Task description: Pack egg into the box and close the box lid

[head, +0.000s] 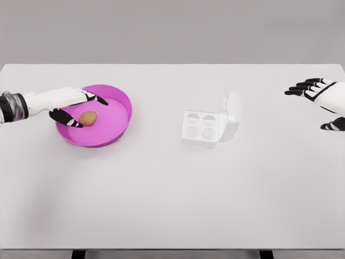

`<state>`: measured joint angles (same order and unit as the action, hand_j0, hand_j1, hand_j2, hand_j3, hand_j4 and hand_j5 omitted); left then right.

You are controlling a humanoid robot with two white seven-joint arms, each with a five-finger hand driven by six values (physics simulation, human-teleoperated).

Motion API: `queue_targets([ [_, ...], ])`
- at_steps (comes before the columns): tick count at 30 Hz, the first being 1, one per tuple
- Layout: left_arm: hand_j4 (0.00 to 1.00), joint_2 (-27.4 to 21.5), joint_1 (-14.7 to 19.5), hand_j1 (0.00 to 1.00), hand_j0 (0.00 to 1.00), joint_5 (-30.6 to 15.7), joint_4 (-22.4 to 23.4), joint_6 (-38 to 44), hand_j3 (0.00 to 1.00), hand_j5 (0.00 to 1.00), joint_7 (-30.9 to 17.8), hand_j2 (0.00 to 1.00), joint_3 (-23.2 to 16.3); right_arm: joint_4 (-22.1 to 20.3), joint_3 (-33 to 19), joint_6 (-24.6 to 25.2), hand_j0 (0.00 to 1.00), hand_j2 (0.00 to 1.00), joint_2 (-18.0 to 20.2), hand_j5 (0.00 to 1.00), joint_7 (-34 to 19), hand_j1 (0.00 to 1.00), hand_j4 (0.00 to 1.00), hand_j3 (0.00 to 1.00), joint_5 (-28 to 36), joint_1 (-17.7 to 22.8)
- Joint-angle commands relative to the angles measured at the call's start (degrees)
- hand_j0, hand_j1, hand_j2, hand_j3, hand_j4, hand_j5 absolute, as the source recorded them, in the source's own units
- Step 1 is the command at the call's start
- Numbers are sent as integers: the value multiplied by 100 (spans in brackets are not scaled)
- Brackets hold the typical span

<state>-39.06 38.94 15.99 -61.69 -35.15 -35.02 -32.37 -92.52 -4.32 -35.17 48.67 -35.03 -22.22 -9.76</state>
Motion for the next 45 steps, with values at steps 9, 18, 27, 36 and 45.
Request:
queue_targets([
  [9, 83, -5, -18, 83, 83, 10, 25, 15, 83, 83, 2, 83, -24, 15, 1, 17, 100, 100, 11, 100, 3, 100, 100, 100, 24, 0],
  [18, 82, -5, -44, 82, 82, 212, 130, 15, 82, 82, 2, 82, -24, 6, 1, 17, 100, 100, 11, 100, 3, 100, 100, 100, 24, 0],
  [27, 80, -5, -35, 80, 80, 282, 165, 15, 80, 80, 2, 80, -15, -3, 1, 17, 100, 100, 20, 100, 3, 100, 100, 100, 24, 9],
  [36, 78, 4, -18, 78, 78, 291, 192, 15, 78, 78, 2, 78, -15, 6, 1, 17, 100, 100, 20, 100, 3, 100, 100, 100, 24, 18],
  [45, 76, 21, -9, 76, 76, 291, 262, 15, 76, 76, 2, 76, -15, 6, 1, 17, 100, 100, 11, 100, 3, 100, 100, 100, 24, 9],
])
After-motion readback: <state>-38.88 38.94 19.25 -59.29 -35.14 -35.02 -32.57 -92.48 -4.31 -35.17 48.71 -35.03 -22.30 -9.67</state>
